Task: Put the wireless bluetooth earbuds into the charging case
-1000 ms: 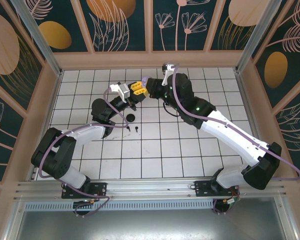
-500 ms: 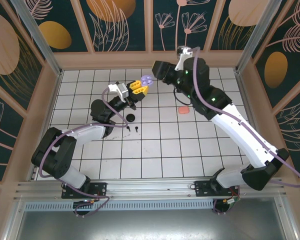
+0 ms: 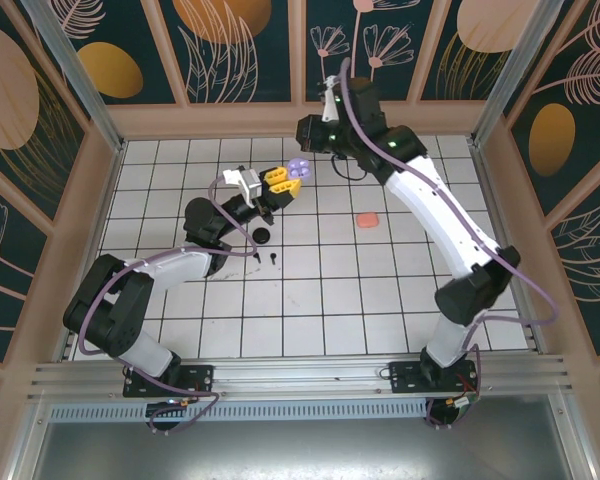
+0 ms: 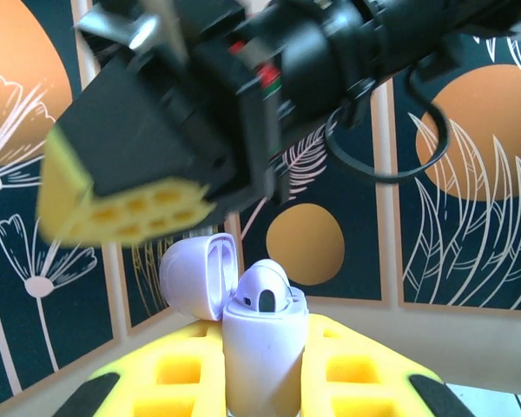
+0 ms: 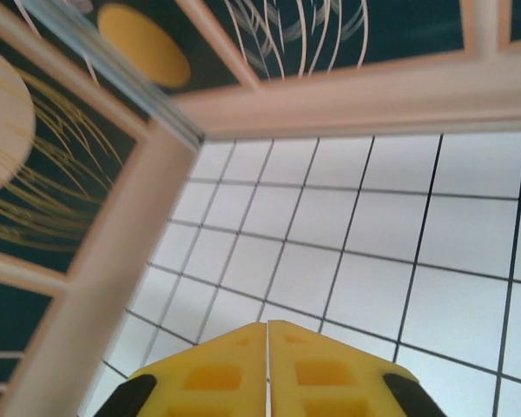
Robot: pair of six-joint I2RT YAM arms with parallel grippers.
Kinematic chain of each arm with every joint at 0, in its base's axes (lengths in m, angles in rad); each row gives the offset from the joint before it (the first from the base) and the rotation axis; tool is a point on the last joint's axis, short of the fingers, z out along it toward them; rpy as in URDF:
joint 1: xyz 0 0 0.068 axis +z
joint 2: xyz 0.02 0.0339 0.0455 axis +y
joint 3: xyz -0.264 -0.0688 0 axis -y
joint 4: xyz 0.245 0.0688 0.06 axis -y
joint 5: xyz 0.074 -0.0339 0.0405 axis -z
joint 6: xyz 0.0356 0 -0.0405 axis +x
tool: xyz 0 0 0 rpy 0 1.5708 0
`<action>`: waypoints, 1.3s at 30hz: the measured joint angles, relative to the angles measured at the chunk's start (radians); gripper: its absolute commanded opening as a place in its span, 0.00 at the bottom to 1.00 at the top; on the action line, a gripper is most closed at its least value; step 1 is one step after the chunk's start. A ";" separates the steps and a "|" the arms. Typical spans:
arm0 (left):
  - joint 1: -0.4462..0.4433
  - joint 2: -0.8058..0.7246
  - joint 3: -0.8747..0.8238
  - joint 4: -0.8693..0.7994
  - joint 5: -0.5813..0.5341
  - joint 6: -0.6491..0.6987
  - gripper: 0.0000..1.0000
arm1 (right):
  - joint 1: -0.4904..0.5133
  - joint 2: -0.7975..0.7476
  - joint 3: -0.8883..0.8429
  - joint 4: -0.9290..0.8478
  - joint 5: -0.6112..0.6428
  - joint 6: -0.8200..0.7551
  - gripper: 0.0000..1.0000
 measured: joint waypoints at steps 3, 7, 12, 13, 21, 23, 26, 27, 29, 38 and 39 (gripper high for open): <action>-0.002 0.000 0.000 -0.021 0.000 0.000 0.00 | 0.009 0.037 0.016 -0.071 -0.021 -0.022 0.02; -0.008 0.001 -0.002 -0.063 0.024 0.000 0.00 | 0.033 0.003 -0.027 -0.087 -0.012 -0.039 0.00; -0.014 0.008 0.000 -0.091 0.017 -0.020 0.00 | 0.048 -0.209 -0.262 -0.043 0.017 -0.008 0.02; -0.015 0.010 0.002 -0.091 0.010 -0.028 0.00 | 0.042 -0.247 -0.300 -0.034 0.017 0.003 0.04; -0.011 0.079 0.082 -0.185 -0.088 -0.185 0.00 | -0.148 -0.546 -0.643 0.134 0.106 0.146 0.31; -0.016 0.129 0.132 -0.240 -0.113 -0.252 0.00 | -0.163 -0.594 -0.726 0.161 0.132 0.163 0.38; -0.032 0.224 0.216 -0.362 -0.165 -0.362 0.00 | -0.177 -0.639 -0.853 0.190 0.154 0.177 0.46; -0.042 0.265 0.255 -0.419 -0.187 -0.398 0.00 | -0.183 -0.648 -0.896 0.198 0.160 0.183 0.49; -0.064 0.332 0.320 -0.517 -0.235 -0.459 0.00 | -0.191 -0.653 -0.956 0.206 0.170 0.192 0.51; -0.178 0.531 0.480 -0.790 -0.432 -0.721 0.01 | -0.216 -0.653 -1.023 0.234 0.183 0.188 0.53; -0.187 0.546 0.496 -0.808 -0.445 -0.741 0.02 | -0.217 -0.653 -1.023 0.237 0.183 0.188 0.53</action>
